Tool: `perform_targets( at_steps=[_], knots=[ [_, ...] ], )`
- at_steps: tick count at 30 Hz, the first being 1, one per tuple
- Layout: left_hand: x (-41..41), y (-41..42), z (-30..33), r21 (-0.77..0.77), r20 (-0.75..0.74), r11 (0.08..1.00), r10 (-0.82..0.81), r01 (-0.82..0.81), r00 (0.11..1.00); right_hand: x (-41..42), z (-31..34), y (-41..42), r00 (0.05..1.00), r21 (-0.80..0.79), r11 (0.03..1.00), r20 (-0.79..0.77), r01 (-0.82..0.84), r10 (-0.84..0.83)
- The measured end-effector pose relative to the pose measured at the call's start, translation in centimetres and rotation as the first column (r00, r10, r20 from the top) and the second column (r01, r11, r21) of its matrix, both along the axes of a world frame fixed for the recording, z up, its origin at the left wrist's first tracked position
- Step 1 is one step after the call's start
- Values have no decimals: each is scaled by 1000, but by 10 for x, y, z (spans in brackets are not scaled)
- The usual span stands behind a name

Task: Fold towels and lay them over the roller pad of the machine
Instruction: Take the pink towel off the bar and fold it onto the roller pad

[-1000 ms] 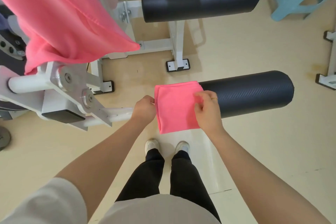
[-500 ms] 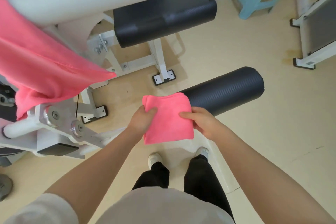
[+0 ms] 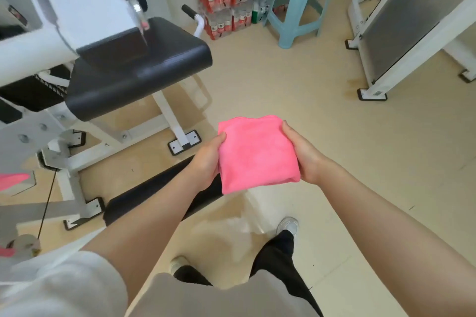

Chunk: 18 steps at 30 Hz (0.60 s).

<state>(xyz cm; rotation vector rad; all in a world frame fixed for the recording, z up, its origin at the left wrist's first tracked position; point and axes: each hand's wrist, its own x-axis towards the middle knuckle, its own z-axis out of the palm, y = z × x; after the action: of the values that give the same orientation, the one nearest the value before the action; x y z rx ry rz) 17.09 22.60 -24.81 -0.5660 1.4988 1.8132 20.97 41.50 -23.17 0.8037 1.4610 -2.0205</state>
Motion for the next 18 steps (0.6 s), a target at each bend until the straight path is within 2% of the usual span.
perform_targets(
  at_steps=[3, 5, 9, 12, 15, 18],
  knots=[
    [-7, 75, 13, 45, 37, 994, 95, -97, 995, -4, 13, 75, 998, -52, 996, -7, 68, -68],
    [-12, 120, 19, 84, 53, 989, 119, -123, 992, -7, 19, 117, 988, -59, 991, -84, 123, -127],
    [-29, 193, 26, 142, 26, 989, 32, -35, 999, -18, 21, 187, 943, 54, 967, -242, 247, -227],
    [-49, 233, 27, 102, 17, 994, -30, 28, 999, -32, 15, 226, 948, 218, 946, -263, 241, -181],
    [-74, 269, 29, 96, 71, 995, -18, 11, 997, -57, 8, 257, 960, 339, 921, -261, 190, -102],
    [-114, 304, 31, 99, 138, 994, 31, -45, 990, -97, 14, 288, 975, 341, 923, -193, 176, -115]
  ],
)
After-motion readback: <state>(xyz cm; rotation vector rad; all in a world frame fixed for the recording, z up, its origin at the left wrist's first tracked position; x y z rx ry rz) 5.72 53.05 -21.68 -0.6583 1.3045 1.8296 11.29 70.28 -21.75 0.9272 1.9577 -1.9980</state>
